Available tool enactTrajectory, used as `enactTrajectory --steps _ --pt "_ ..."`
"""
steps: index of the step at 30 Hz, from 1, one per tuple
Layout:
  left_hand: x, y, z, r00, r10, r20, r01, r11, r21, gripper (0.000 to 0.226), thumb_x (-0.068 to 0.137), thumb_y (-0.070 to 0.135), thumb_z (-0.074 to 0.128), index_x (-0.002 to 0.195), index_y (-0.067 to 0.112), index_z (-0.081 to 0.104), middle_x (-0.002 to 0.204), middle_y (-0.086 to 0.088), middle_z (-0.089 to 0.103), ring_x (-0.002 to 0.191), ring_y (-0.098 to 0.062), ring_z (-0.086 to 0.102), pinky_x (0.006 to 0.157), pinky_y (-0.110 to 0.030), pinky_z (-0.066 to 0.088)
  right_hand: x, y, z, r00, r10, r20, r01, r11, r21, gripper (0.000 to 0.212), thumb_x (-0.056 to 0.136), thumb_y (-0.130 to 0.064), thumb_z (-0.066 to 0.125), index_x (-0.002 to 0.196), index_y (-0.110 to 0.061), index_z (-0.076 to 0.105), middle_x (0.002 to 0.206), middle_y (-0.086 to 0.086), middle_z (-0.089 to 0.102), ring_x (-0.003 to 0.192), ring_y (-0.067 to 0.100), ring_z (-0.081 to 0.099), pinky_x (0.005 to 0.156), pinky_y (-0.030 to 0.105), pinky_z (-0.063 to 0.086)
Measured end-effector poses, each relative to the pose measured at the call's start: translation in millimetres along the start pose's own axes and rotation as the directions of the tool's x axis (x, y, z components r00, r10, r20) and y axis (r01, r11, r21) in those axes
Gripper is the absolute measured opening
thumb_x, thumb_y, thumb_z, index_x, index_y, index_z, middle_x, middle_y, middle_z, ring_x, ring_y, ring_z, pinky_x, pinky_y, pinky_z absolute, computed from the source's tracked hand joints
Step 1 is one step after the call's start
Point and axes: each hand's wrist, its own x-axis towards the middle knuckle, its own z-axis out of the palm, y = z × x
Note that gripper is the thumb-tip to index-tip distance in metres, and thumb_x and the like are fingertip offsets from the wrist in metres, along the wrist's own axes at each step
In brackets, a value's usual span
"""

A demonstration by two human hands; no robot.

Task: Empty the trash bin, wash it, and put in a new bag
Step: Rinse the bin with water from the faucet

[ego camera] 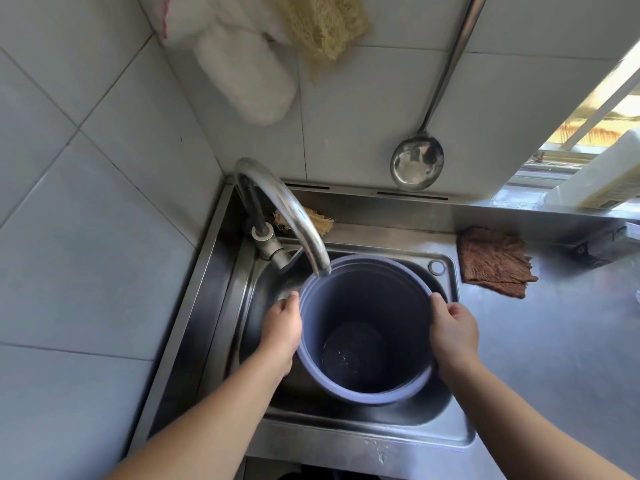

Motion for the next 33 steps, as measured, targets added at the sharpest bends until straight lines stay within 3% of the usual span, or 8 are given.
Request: enactTrajectory --steps 8,16,24,29,33 --pt "9.6 4.3 -34.6 0.987 0.095 -0.132 -0.102 0.994 -0.047 0.040 0.092 0.055 0.046 0.088 0.023 0.069 0.089 -0.008 0.074 0.083 -0.025 0.071 0.075 -0.044 0.058 -14.3 -15.2 29.9 0.993 -0.036 0.108 0.026 0.995 0.094 0.044 0.087 -0.054 0.047 0.062 -0.018 0.040 0.057 -0.006 0.042 0.053 0.012 0.041 0.050 0.030 0.036" --pt "-13.9 -23.4 -5.4 0.997 0.004 -0.083 -0.009 0.998 -0.062 0.042 0.099 0.043 0.043 0.095 0.011 0.070 0.091 -0.013 0.074 0.084 -0.029 0.069 0.067 -0.033 0.052 -7.5 5.6 4.7 0.997 0.052 0.065 -0.054 0.998 0.034 0.045 0.082 -0.053 0.052 0.058 -0.018 0.037 0.057 0.000 0.042 0.054 0.018 0.042 0.052 0.034 0.038" --pt "-7.5 -1.0 -26.5 0.982 0.063 -0.178 -0.084 0.990 -0.112 0.037 0.097 0.046 0.048 0.095 0.014 0.066 0.096 -0.013 0.071 0.088 -0.030 0.068 0.079 -0.043 0.055 -24.1 -2.0 25.4 0.988 0.058 0.143 -0.077 0.988 0.134 0.039 0.089 -0.049 0.048 0.063 -0.021 0.039 0.060 -0.005 0.042 0.057 0.014 0.042 0.051 0.031 0.036" --pt "-15.5 -8.9 -9.6 0.992 0.037 -0.119 -0.048 0.995 -0.088 0.038 0.096 0.048 0.048 0.095 0.016 0.069 0.091 -0.011 0.073 0.083 -0.028 0.069 0.066 -0.034 0.053 -15.3 5.5 6.9 0.993 0.099 0.067 -0.107 0.984 0.141 0.044 0.084 -0.050 0.053 0.055 -0.023 0.033 0.048 -0.011 0.035 0.051 0.015 0.036 0.049 0.033 0.034" --pt "-19.4 -9.3 -3.2 0.993 0.008 -0.118 -0.022 0.992 -0.122 0.041 0.098 0.047 0.045 0.101 0.014 0.068 0.093 -0.012 0.073 0.085 -0.028 0.069 0.070 -0.037 0.056 -10.7 -4.5 5.9 0.996 0.071 0.049 -0.076 0.990 0.121 0.045 0.085 -0.048 0.054 0.055 -0.022 0.032 0.050 -0.008 0.036 0.051 0.015 0.037 0.049 0.032 0.034"
